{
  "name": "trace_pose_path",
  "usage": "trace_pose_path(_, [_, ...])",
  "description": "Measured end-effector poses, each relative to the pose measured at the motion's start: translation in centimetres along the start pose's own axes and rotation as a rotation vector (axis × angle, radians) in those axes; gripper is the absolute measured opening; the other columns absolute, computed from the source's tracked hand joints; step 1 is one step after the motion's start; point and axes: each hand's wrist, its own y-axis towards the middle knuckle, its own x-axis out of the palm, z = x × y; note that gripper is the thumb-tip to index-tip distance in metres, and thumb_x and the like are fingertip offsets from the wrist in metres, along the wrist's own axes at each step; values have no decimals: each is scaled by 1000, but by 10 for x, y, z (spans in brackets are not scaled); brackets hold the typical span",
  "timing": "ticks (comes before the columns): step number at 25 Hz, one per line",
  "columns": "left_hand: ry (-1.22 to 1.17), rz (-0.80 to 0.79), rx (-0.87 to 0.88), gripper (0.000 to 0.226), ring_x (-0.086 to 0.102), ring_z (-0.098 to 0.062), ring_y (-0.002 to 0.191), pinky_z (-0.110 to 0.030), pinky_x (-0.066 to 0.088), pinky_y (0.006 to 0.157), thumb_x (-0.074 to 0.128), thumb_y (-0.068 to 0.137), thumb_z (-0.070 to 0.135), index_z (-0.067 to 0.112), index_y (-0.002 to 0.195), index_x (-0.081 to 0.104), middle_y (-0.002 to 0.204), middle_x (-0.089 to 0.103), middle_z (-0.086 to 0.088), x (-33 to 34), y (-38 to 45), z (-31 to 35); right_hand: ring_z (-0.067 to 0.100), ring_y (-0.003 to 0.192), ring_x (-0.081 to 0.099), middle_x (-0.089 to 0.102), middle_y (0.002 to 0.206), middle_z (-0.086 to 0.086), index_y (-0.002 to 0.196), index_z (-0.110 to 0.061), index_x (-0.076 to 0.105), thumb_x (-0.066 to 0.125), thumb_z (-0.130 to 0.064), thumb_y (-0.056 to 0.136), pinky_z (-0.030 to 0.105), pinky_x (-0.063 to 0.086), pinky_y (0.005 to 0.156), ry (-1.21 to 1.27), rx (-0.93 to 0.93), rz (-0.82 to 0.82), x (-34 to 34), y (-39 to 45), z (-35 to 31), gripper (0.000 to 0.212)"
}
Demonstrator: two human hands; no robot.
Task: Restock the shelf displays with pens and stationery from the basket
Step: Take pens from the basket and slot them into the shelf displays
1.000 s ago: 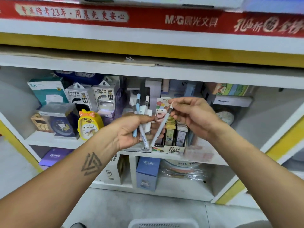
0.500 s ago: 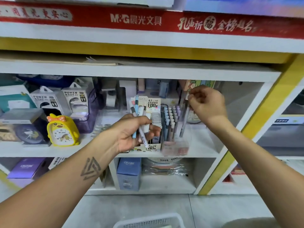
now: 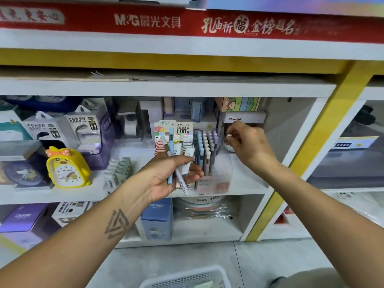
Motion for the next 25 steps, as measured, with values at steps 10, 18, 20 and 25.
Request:
trace_pose_path(10, [-6,-30,-11,13,72,-38,69,-30,57,47,59,93,-1,-6,105,59,82,69,-30,1,8,-1,31,78,63,68,82,10,87,-9,64,59,-8,95,45,55,70,-93,-29,-110,1,9,-2,10])
trace_pose_path(18, [-1,-55,-19,14,72,-39,72,-30,57,49,61,92,-1,-5,105,61,84,69,-30,1,8,-3,31,108,56,53,115,7,142,-18,56,53,0,91,41,50,96,-221,-42,-177,15,12,0,54])
trace_pose_path(20, [20,-63,-24,16,72,-38,73,-29,56,48,62,92,0,-5,106,62,85,70,-29,0,8,-4,30,108,55,44,111,3,145,-21,51,51,3,86,45,50,97,-252,6,-229,19,13,0,64])
trace_pose_path(25, [80,-110,-35,8,73,-34,71,-25,54,45,63,91,1,-3,99,65,84,71,-26,1,6,-4,35,117,53,47,122,9,143,-22,54,48,3,84,49,44,107,-209,100,-293,17,17,-2,65])
